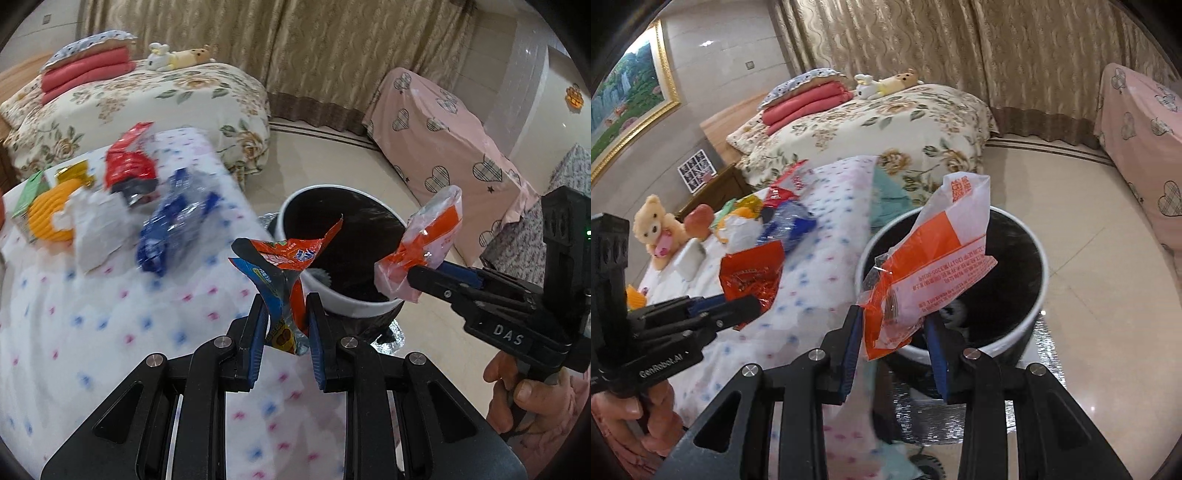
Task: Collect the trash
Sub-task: 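Carry both wrappers over the bin and open both tools to release them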
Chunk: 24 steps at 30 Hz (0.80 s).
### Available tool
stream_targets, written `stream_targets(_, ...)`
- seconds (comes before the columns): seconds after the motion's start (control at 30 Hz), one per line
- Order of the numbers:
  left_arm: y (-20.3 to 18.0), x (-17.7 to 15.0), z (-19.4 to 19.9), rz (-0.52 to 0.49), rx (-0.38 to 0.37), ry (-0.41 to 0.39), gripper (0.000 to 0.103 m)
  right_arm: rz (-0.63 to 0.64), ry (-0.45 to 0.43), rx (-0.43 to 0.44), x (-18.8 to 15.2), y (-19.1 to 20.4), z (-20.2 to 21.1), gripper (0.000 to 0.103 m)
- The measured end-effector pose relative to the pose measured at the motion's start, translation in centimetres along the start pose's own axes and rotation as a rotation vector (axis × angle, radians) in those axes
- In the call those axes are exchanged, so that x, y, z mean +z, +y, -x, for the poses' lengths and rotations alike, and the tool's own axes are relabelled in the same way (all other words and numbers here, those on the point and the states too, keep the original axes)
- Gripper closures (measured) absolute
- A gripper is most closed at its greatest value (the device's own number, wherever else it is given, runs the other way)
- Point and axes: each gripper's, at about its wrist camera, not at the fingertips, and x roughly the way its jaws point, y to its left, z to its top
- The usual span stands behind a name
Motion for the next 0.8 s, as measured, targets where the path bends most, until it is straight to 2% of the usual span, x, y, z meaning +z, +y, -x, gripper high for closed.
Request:
stream_targets(0.43,-2.4,3.3,-5.3,-0.031,-0.045,0.054,0.083,0.020,0.052,-0.032,1.3,-2.7,-2.0,0.068)
stream_targets(0.8,-2.9,4.3,-9.2,-0.031,-0.053,0.122,0.083,0.035,0.118,-0.031,2.1,-3.9,-3.8,0.065)
